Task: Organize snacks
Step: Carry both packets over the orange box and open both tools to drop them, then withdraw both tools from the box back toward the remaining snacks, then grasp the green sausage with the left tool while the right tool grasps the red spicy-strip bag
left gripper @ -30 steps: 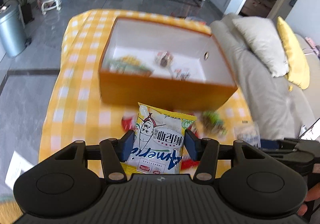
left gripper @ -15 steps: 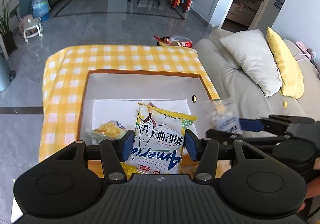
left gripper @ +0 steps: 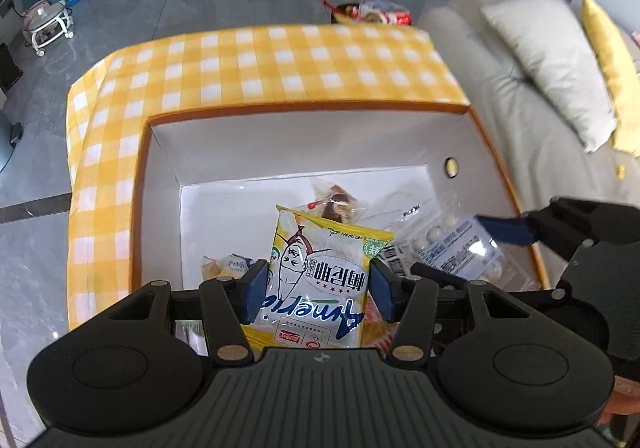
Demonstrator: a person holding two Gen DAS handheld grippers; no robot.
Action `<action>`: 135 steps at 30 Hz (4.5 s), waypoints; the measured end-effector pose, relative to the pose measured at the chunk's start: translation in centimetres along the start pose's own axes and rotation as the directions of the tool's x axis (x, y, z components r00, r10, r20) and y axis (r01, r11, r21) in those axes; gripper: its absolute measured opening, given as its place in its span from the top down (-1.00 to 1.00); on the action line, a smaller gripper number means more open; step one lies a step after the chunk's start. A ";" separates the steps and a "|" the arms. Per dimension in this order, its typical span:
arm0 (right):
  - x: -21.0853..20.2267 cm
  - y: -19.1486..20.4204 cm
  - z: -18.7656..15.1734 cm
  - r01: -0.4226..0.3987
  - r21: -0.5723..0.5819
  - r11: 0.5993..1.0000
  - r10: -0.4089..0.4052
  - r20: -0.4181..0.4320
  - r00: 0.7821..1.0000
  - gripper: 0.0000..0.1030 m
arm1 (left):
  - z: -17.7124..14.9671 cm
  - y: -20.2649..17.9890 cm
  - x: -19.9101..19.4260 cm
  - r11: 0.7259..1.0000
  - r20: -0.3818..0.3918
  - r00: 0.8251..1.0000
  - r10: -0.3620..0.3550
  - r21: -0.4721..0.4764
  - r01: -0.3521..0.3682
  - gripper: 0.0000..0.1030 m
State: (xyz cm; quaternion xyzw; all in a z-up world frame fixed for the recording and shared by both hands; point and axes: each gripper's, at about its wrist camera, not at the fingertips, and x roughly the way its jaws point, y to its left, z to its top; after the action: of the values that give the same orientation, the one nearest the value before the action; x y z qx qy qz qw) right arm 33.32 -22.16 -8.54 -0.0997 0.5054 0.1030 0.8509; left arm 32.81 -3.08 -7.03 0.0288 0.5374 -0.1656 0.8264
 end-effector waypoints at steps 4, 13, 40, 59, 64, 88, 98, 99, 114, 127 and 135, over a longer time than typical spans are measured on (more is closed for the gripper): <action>2.1 0.5 0.4 0.017 -0.065 0.998 -0.019 -0.036 0.999 -0.06 | 0.5 0.4 2.3 1.000 -0.045 0.999 0.001 -0.015 -0.002 -0.18; 5.6 1.1 0.3 0.073 -0.168 0.983 -0.089 -0.095 0.992 -0.08 | 1.0 0.3 5.6 0.998 -0.098 0.993 0.062 0.013 -0.061 -0.13; 1.1 1.6 0.4 0.135 -0.195 0.971 -0.134 0.019 0.991 -0.51 | 1.2 -0.2 0.4 0.992 0.028 0.992 0.127 -0.006 -0.127 -0.57; -11.8 1.8 -4.6 0.084 0.127 0.988 -0.123 0.336 0.934 -0.64 | -5.5 -2.0 -12.1 0.984 0.383 0.907 0.175 -0.037 -0.174 -0.59; -14.7 2.5 -8.0 0.034 0.183 0.983 -0.104 0.387 0.916 -0.66 | -8.9 -2.8 -13.9 0.982 0.452 0.874 0.181 -0.034 -0.186 -0.59; -15.3 4.8 -24.8 0.030 0.383 0.923 -0.129 0.234 0.964 -0.70 | -23.7 -4.2 -12.3 0.985 0.346 0.924 0.162 -0.120 -0.127 -0.55; -13.1 4.6 -27.9 -0.005 0.460 0.888 -0.044 0.096 0.994 -0.43 | -26.1 -4.4 -9.7 0.989 0.221 0.970 0.103 -0.127 -0.077 -0.39; -12.8 4.4 -27.9 -0.016 0.466 0.885 -0.029 0.089 0.996 -0.41 | -26.0 -4.3 -9.5 0.989 0.211 0.973 0.096 -0.132 -0.069 -0.38; -9.8 5.5 -25.9 -0.064 0.388 0.919 0.018 0.123 0.992 -0.24 | -24.1 -4.5 -3.5 0.992 0.094 0.994 0.050 -0.119 -0.039 -0.10; -8.1 5.5 -24.7 -0.102 0.355 0.929 0.049 0.155 0.987 -0.24 | -22.8 -4.0 -0.3 0.991 0.019 0.998 0.061 -0.121 -0.058 0.17; -7.1 5.5 -24.0 -0.113 0.333 0.936 0.060 0.165 0.984 -0.24 | -22.0 -3.8 0.8 0.993 -0.007 0.999 0.041 -0.111 -0.042 0.39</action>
State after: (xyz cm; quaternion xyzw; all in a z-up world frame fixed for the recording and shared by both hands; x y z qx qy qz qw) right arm 8.33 -23.96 -13.88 0.0798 0.4530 0.0583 0.8860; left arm 12.61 -1.93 -16.48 -0.0057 0.5471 -0.1182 0.8287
